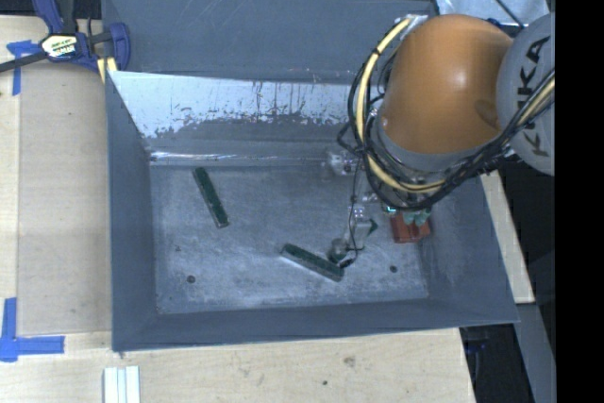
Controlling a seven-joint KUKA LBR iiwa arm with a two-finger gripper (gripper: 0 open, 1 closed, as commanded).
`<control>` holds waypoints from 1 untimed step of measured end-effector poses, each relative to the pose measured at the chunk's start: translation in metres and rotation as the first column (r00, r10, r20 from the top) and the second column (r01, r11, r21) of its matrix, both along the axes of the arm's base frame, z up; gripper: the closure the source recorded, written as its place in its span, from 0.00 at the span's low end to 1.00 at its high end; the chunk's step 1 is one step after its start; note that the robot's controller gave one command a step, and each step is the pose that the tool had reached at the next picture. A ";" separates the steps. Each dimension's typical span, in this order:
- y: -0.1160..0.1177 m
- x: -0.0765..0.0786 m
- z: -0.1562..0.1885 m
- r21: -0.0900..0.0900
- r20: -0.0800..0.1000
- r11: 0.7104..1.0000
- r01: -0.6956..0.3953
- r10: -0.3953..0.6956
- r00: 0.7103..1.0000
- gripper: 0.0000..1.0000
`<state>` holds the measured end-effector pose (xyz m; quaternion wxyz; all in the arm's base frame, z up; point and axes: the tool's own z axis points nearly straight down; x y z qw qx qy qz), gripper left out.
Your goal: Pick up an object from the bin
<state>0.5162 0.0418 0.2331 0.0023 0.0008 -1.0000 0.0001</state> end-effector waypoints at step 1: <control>-0.029 -0.004 -0.162 0.001 0.000 0.966 -0.258 0.258 0.966 0.00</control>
Offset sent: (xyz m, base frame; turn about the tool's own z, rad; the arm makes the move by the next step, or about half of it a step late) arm -0.0024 -0.0280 -0.1587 -0.2616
